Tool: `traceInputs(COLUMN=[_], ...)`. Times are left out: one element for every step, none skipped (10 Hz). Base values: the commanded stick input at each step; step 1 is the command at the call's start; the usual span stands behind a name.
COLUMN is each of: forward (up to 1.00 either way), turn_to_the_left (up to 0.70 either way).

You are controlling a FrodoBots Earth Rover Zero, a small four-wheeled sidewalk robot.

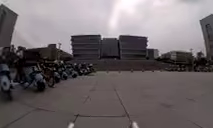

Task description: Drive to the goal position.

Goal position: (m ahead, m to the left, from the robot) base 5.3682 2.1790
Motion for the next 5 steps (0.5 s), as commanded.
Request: traceInputs(forward=[0.70, 0.70, 0.70, 0.70, 0.70], turn_to_the_left=[0.00, 0.00, 0.00, 0.00, 0.00])
